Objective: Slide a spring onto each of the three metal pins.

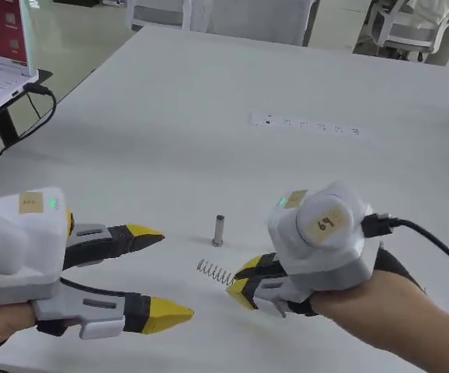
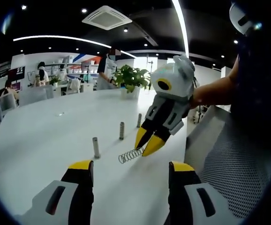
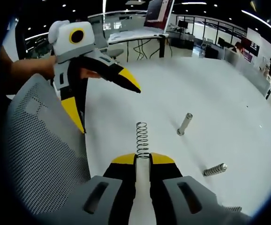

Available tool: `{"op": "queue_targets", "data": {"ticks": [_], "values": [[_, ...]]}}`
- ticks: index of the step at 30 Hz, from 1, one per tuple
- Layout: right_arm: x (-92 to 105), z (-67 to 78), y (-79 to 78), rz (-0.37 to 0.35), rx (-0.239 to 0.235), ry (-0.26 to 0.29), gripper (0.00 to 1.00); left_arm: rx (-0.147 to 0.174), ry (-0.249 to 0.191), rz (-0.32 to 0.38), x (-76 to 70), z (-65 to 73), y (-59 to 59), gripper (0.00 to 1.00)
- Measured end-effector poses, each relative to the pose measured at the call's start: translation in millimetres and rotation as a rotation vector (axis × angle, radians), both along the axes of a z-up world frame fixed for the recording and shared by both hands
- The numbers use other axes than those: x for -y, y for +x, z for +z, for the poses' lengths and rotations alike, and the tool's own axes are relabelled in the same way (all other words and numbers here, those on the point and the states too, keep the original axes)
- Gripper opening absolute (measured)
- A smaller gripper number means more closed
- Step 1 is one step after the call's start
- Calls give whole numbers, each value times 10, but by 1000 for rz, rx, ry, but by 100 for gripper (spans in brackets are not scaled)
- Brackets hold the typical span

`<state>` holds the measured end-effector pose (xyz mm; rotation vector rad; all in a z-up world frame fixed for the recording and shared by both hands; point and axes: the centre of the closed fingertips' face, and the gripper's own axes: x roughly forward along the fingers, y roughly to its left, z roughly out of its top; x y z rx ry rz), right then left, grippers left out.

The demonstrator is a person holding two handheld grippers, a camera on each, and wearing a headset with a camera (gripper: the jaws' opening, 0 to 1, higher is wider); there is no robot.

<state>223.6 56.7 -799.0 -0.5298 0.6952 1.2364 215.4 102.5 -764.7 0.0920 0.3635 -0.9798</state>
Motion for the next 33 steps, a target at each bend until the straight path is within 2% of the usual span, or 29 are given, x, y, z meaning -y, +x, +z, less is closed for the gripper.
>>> {"op": "queue_targets", "data": {"ticks": [4, 5, 9, 15, 26, 33], "values": [[-8, 205, -90, 89, 26, 12, 7, 4, -1, -37, 63, 44, -31, 55], [-20, 237, -125, 132, 34, 12, 7, 5, -2, -47, 82, 55, -43, 54], [-19, 347, -189, 186, 63, -6, 7, 17, 2, -92, 170, 95, -93, 47], [-20, 401, -255, 248, 91, -22, 7, 36, -24, -141, 239, 185, -146, 31], [-6, 441, -352, 342, 121, -17, 7, 36, -41, -199, 299, 234, -234, 16], [6, 458, -374, 364, 128, -21, 7, 40, -38, -213, 315, 248, -253, 4]]}}
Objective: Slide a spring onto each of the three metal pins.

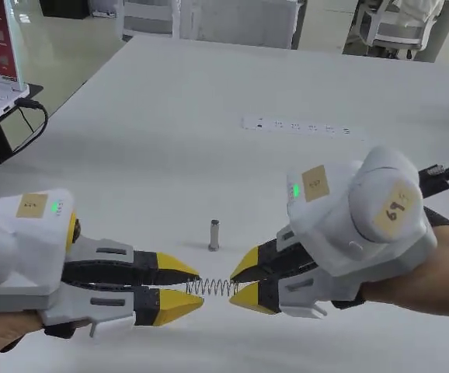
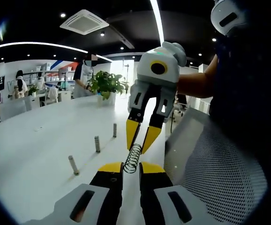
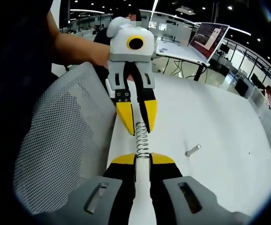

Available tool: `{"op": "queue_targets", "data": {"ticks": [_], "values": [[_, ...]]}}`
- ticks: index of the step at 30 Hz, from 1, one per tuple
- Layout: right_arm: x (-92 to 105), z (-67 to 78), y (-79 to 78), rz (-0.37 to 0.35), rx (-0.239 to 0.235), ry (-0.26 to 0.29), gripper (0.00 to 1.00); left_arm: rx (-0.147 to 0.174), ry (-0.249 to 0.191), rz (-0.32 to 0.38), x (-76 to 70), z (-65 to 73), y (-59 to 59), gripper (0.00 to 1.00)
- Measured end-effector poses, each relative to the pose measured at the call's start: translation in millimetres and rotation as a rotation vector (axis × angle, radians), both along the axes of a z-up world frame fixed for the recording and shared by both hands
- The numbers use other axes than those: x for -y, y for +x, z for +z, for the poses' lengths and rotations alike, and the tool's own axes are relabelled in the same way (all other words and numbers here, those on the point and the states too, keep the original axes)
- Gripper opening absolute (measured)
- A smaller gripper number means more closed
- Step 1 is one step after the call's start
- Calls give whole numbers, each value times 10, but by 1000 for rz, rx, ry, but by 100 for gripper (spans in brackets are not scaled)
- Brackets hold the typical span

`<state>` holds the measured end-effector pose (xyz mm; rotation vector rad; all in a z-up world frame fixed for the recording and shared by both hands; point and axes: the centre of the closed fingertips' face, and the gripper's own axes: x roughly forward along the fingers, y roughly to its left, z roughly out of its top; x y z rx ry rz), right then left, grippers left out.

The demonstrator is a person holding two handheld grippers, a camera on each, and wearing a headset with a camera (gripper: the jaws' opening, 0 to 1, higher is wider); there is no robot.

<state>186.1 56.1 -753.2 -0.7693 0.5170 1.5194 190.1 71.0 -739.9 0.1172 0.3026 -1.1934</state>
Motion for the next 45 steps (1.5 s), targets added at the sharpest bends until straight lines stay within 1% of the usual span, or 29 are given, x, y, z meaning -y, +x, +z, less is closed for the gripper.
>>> {"op": "queue_targets", "data": {"ticks": [4, 10, 19, 21, 23, 24, 25, 26, 27, 30, 31, 33, 35, 38, 41, 45], "values": [[10, 16, -18, 12, 5, 0, 7, -1, 1, -11, 8, 6, -19, 4], [34, 102, -45, 23, -8, 13, 7, 0, -8, -29, 30, 32, -55, 3], [21, 228, -87, 16, -64, 38, 7, 4, 4, -53, 59, 21, -93, 3], [1, 273, -96, 13, -74, 49, 7, 4, 9, -58, 65, 11, -105, 3], [-29, 336, -115, 10, -95, 64, 7, 4, 13, -62, 72, 1, -113, 2], [-44, 366, -124, 14, -91, 66, 7, 5, 11, -63, 79, 2, -115, 2], [-53, 373, -124, 18, -83, 60, 7, 6, 9, -63, 84, 6, -114, 2], [-44, 368, -127, 23, -74, 40, 7, 10, 10, -61, 87, 10, -109, 2], [-64, 401, -140, 32, -66, 46, 7, 12, 10, -62, 91, 13, -105, 2], [-79, 438, -144, 37, -63, 31, 7, 15, 7, -69, 116, 24, -108, 2], [-71, 435, -144, 35, -69, 13, 7, 17, 9, -70, 125, 28, -110, 2], [-67, 434, -140, 40, -56, 0, 7, 24, 10, -71, 131, 32, -107, 2], [-73, 440, -141, 42, -61, -6, 7, 24, 8, -72, 134, 33, -107, 2], [-72, 430, -135, 43, -69, -14, 8, 32, 10, -69, 133, 30, -96, 1], [-77, 431, -138, 46, -86, -10, 8, 33, 3, -66, 130, 33, -91, 1], [-79, 402, -122, 44, -93, -16, 8, 26, -3, -58, 116, 25, -77, 1]]}}
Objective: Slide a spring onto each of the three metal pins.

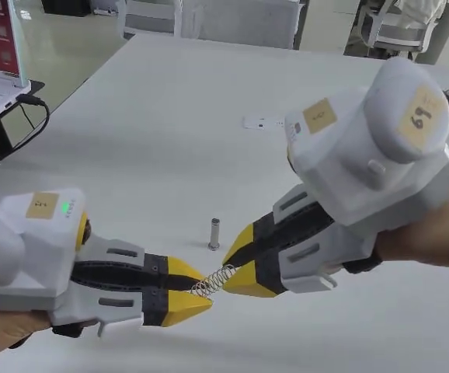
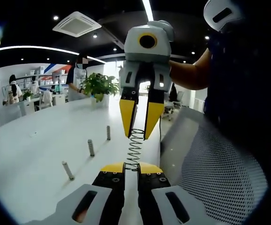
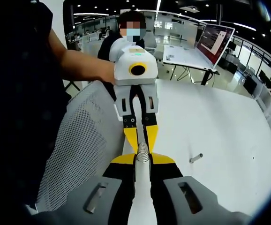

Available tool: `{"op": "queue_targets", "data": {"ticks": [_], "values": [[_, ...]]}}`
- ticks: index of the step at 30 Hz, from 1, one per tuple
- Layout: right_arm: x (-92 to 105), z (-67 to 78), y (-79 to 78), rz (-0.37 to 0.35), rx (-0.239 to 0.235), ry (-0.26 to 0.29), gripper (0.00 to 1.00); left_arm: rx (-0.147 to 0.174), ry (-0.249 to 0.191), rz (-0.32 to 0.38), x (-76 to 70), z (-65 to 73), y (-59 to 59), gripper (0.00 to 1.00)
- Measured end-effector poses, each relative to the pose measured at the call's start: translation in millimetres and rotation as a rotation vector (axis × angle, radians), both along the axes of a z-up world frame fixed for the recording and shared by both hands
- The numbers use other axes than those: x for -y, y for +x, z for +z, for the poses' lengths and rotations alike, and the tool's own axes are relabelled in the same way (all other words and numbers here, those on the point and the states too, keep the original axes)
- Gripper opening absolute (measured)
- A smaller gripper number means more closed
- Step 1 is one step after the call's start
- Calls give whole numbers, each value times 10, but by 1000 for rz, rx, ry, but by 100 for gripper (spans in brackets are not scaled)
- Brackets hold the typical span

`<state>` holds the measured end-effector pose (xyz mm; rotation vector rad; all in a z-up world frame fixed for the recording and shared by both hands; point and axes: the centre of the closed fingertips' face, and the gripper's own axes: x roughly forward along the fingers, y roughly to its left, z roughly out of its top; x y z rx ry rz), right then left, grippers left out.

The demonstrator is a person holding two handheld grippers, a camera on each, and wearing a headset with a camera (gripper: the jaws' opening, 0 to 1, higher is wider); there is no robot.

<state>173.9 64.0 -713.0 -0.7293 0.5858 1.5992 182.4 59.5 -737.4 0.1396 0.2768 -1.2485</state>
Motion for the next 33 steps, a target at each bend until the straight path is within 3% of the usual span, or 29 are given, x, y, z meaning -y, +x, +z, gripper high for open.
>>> {"op": "queue_targets", "data": {"ticks": [18, 33], "values": [[-98, -50, 12, -4, -6, 11, 8, 3, -21, 7, 20, 52, 28, 1], [-106, -137, 12, -11, -13, -12, 8, 9, -20, 7, 69, 45, 26, 1]]}}
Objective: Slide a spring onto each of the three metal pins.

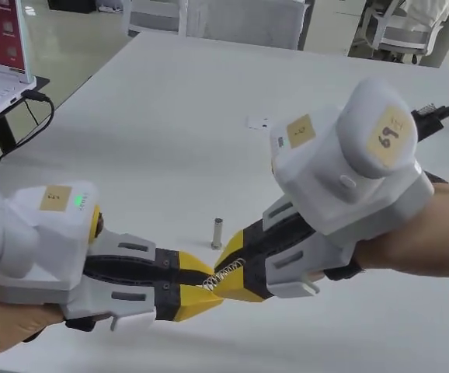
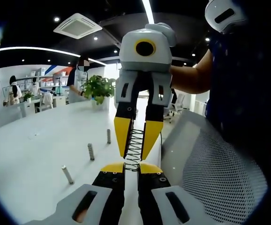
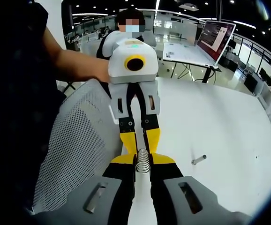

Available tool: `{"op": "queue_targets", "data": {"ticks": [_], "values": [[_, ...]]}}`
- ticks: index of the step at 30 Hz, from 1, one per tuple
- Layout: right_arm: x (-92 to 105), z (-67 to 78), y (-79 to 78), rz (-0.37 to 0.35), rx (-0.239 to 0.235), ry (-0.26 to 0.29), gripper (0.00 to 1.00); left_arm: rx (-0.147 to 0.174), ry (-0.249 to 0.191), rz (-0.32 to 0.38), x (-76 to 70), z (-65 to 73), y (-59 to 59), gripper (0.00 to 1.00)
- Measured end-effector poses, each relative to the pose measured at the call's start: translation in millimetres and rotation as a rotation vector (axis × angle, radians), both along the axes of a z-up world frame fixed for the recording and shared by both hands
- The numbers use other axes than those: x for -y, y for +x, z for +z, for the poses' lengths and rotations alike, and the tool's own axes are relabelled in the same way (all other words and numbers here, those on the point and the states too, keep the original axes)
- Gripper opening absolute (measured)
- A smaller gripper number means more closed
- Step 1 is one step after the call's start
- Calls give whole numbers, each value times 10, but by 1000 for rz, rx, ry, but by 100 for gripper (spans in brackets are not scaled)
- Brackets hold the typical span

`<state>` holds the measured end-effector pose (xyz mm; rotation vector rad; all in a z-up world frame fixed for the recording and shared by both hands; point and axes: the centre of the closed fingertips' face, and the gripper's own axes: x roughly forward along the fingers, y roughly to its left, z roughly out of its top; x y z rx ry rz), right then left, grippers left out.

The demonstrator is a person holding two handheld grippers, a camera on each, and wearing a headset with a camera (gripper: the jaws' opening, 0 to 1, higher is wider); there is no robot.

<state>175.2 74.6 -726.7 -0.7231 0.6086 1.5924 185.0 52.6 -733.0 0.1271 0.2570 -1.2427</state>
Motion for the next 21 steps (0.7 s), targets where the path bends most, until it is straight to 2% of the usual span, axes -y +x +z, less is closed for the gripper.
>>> {"op": "queue_targets", "data": {"ticks": [4, 13, 21], "values": [[-2, -10, 15, 0, 6, -14, 8, 1, -13, 11, 1, -20, 19, 2], [-23, -48, 41, 14, 12, -62, 8, 1, -5, 24, -8, -48, 49, 3], [-30, -84, 74, 23, 19, -95, 8, -2, -10, 60, -92, -94, 92, 13]]}}
